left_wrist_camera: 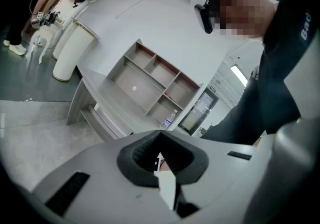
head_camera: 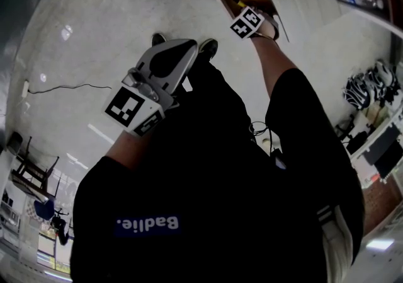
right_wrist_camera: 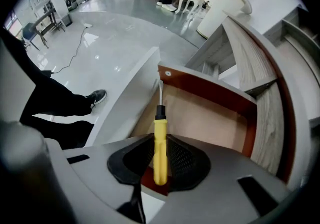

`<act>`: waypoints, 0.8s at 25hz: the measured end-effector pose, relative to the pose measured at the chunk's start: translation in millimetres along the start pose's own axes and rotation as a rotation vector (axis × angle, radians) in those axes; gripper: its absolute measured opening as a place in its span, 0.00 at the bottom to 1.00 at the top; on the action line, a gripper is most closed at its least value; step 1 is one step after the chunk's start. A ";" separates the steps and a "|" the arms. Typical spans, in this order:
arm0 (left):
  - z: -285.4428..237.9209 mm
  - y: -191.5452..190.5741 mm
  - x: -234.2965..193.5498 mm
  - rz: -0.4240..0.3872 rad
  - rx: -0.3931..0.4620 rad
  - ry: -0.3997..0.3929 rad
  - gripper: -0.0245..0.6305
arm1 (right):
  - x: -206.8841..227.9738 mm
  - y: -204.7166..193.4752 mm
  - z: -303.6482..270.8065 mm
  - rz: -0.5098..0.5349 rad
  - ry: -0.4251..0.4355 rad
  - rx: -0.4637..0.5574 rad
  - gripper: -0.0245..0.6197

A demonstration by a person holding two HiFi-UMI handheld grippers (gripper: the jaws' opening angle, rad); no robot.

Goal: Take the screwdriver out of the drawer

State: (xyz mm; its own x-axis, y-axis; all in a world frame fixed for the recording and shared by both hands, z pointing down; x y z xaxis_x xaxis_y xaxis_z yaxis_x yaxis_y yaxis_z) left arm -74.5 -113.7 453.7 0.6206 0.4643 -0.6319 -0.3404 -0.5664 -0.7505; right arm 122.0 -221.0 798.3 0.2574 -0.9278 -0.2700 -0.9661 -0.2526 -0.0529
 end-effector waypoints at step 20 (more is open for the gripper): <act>4.4 58.7 66.0 -0.139 0.021 -0.156 0.04 | 46.5 27.2 208.5 -0.462 -0.070 0.405 0.19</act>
State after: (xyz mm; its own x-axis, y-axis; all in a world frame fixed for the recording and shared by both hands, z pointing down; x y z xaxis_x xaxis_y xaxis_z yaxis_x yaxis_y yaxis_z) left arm -56.6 -113.4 367.1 0.5467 0.6376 -0.5428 -0.2743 -0.4761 -0.8355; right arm 103.8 -213.8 583.9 0.6620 -0.7238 -0.1943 -0.6895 -0.4867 -0.5363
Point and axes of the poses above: the fingertips, and each gripper's own axes: z backward along the fingers, x to its right, y out of its top, the point moved 1 cm from there along z, backward along the fingers, and after that the axes turned 1 degree about x, right-handed, at the moved point
